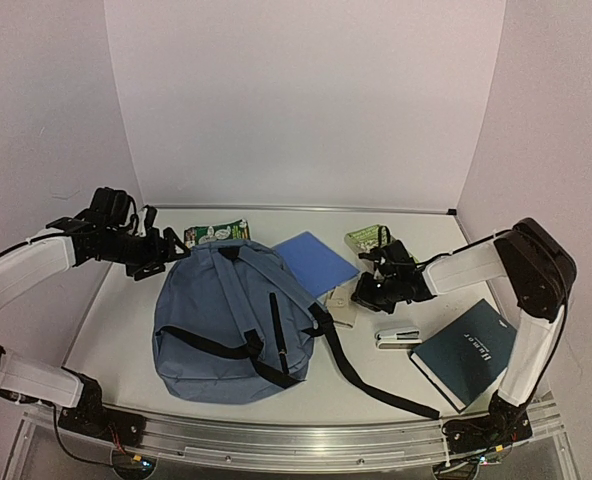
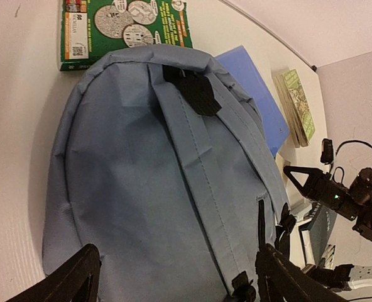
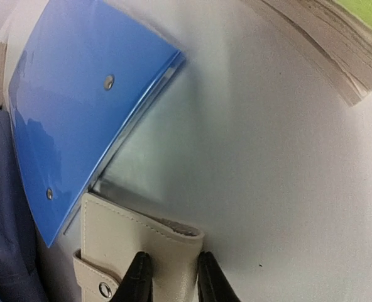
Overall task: Pack the student bag
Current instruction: Pick up the personal item from the center of the board.
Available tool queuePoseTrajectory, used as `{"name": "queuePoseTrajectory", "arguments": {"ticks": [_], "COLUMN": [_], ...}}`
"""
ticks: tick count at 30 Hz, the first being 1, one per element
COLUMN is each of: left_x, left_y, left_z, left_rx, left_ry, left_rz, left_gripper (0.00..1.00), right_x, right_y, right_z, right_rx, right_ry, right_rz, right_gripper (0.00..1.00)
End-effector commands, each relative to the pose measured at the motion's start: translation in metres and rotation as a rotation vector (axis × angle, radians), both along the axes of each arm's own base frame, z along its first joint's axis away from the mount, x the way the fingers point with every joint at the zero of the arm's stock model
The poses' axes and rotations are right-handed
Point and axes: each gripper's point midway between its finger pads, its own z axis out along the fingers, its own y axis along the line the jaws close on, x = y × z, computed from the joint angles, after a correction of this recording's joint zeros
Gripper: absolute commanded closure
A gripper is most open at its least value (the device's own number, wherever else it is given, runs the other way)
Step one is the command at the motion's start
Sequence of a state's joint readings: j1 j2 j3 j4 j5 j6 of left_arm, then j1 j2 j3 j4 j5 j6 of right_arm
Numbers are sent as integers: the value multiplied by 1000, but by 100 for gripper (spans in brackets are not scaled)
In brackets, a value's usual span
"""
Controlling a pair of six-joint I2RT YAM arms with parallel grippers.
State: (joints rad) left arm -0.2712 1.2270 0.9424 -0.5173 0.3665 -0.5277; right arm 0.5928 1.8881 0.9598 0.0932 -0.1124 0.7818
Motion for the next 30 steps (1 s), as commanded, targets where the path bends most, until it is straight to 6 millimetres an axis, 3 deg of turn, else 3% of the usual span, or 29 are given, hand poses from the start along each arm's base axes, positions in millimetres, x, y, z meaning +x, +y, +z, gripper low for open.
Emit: {"name": "queuePoseTrajectory", "arguments": {"ticks": [1, 6, 10, 15, 18, 24, 30], "left_x": [8, 4, -4, -18, -34, -64, -74], "left_y": [-30, -79, -128, -183, -213, -256, -275], "left_z": [30, 39, 62, 87, 98, 131, 128], "left_rx": [-45, -76, -107, -129, -164, -338, -365], "left_ry": [-89, -114, -171, -246, -280, -338, -308], "left_rz": [-45, -134, -243, -404, -514, -701, -766], "left_gripper": [15, 15, 15, 15, 14, 12, 12], "right_x": [-7, 0, -3, -25, -45, -84, -111], "right_y": [-9, -10, -4, 5, 14, 36, 57], "right_z": [-12, 42, 111, 204, 249, 304, 333], "right_rx": [-33, 20, 109, 238, 330, 477, 579], "right_ry": [37, -79, -215, -402, -474, -555, -602], "right_rz": [-31, -42, 18, 157, 252, 448, 564], "right_gripper": [97, 100, 100, 100, 100, 100, 100]}}
